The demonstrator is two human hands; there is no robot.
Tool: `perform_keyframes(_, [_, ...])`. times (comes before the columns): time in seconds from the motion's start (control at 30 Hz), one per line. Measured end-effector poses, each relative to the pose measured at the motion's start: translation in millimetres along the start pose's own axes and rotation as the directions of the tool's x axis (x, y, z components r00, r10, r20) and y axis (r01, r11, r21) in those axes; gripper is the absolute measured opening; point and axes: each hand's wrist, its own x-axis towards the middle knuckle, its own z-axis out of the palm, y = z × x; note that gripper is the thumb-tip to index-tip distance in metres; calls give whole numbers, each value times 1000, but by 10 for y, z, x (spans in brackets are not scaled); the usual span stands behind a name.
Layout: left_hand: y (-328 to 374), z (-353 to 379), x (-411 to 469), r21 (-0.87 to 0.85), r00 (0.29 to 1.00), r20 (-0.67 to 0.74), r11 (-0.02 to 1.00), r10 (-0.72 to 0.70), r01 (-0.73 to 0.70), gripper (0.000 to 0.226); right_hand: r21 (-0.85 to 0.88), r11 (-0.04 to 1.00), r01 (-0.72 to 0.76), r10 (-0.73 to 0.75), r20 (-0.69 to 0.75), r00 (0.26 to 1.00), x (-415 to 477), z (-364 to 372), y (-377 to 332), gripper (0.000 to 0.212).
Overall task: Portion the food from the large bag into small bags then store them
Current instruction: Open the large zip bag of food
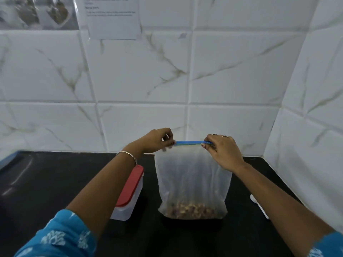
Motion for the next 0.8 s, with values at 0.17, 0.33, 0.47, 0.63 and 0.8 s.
perform_keyframes(0.17, [60, -162, -41, -150, 985, 96, 976, -144, 157, 45, 0, 1000, 12, -12, -13, 1000, -2, -5, -55, 18])
perform_keyframes(0.33, [38, -217, -37, -124, 984, 128, 983, -121, 137, 27, -3, 1000, 7, -7, -10, 1000, 4, -5, -66, 19])
perform_keyframes(0.47, [40, -263, -11, -147, 986, 130, 981, -104, 123, 11, 10, 1000, 1, -1, -15, 1000, -2, -18, -68, 18])
perform_keyframes(0.63, [77, -368, -6, -97, 982, 183, 993, -55, 74, 14, 10, 1000, -19, 19, -44, 999, 4, -22, -81, 18])
perform_keyframes(0.8, [114, -333, 20, -97, 967, 241, 990, -80, 106, 16, 21, 1000, -22, 24, -75, 997, 6, -30, -114, 21])
